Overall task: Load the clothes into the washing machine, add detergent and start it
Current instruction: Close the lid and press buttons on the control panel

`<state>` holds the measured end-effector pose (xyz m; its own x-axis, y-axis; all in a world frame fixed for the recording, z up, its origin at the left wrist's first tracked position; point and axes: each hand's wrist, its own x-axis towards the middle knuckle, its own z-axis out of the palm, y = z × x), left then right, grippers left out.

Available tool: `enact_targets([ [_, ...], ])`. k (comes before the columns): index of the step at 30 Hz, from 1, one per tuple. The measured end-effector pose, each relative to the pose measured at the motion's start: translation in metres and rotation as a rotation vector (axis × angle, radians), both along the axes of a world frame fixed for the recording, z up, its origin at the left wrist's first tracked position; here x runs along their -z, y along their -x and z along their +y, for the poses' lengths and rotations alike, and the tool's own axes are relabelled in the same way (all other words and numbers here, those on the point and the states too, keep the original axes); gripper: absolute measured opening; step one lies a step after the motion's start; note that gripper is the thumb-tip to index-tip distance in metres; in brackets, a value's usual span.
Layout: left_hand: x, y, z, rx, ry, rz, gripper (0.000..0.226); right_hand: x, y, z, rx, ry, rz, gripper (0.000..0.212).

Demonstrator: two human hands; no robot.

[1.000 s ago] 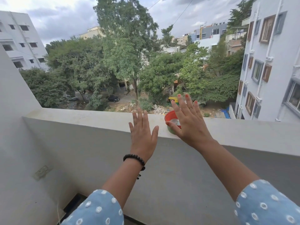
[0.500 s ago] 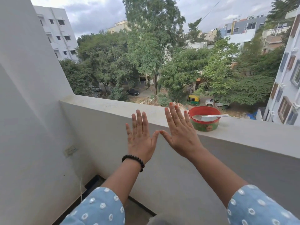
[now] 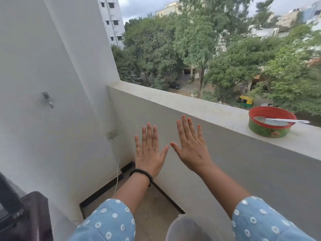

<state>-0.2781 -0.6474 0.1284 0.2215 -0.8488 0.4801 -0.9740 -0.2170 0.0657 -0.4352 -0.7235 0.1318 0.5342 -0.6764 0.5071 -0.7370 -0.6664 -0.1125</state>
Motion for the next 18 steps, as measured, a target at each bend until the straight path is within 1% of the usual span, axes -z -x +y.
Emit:
enact_targets([
  [3,0.013,-0.017,0.014,-0.044,0.010,-0.009,0.077,0.007,-0.021,0.013,-0.036,-0.011,-0.008,0.071],
  [5,0.025,-0.027,0.020,-0.087,0.011,-0.050,0.076,0.011,-0.031,0.020,-0.051,-0.014,-0.019,0.070],
  [9,0.044,-0.051,0.038,-0.171,-0.024,-0.094,0.076,0.021,-0.053,0.036,-0.101,-0.059,0.003,0.070],
  [14,0.058,-0.080,0.077,-0.252,-0.073,-0.093,0.076,0.038,-0.084,0.057,-0.142,-0.111,0.034,0.072],
  [18,0.063,-0.100,0.105,-0.287,-0.076,-0.077,0.076,0.053,-0.111,0.078,-0.168,-0.101,0.037,0.073],
])
